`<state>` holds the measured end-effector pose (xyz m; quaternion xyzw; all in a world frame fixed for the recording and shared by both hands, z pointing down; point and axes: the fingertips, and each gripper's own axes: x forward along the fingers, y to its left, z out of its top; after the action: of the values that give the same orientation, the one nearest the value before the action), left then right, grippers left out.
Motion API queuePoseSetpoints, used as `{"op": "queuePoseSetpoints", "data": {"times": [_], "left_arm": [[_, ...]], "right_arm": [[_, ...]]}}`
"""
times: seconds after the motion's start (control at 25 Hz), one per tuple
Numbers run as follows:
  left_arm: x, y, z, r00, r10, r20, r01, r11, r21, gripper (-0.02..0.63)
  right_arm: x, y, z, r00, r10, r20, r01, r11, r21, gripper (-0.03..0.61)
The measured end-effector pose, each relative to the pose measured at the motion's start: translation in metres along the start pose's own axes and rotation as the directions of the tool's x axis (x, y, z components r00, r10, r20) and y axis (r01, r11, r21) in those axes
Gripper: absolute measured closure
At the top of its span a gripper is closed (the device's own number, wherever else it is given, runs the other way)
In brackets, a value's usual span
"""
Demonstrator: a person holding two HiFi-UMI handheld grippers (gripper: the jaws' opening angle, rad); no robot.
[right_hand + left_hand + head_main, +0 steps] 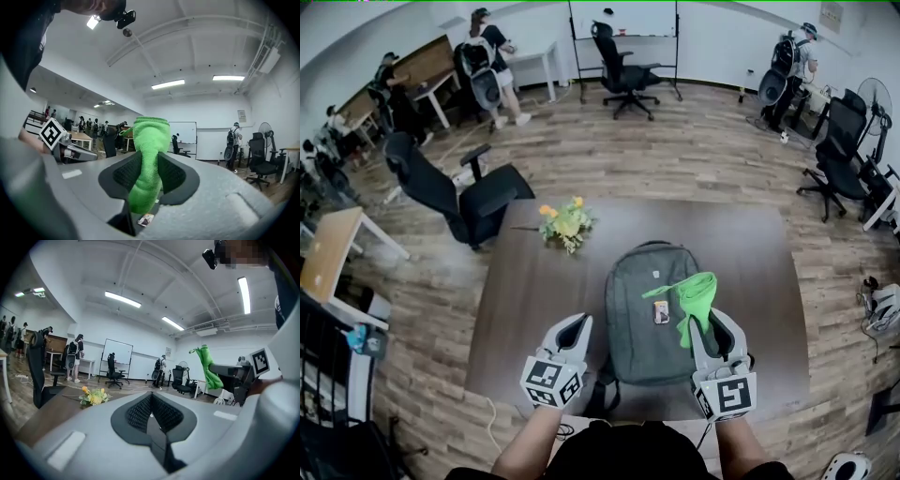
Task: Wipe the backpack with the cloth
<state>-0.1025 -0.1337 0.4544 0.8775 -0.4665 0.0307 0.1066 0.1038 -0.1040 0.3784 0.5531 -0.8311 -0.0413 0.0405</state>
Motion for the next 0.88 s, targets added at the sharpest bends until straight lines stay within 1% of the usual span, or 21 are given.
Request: {"op": "queuePoseSetpoints", "data": {"times": [0.12,0.44,0.72,0.88], "left_arm": [[-0.004,0.002,0.008,1.0,0.01,0.014,-0.01,1.0,0.011,0.598],[-0.01,0.0,0.021,1.0,0.012,0.027,-0.013,0.998,0.063,0.597],[-0.019,-0.005,0.025,0.999,0.02,0.042,-0.025,0.994,0.103,0.598],[-0.019,-0.009,0.027,0.999,0.021,0.049,-0.026,0.994,0.107,0.597]], "right_arm": [[0.0,0.013,0.011,1.0,0.017,0.026,-0.017,1.0,-0.023,0.468],[0.002,0.01,0.03,0.997,-0.008,0.08,0.014,0.997,-0.077,0.481],[-0.001,0.006,0.027,0.996,-0.038,0.084,0.042,0.998,-0.051,0.48],[-0.003,-0.001,0.021,0.996,-0.06,0.072,0.061,0.998,-0.022,0.482]]}}
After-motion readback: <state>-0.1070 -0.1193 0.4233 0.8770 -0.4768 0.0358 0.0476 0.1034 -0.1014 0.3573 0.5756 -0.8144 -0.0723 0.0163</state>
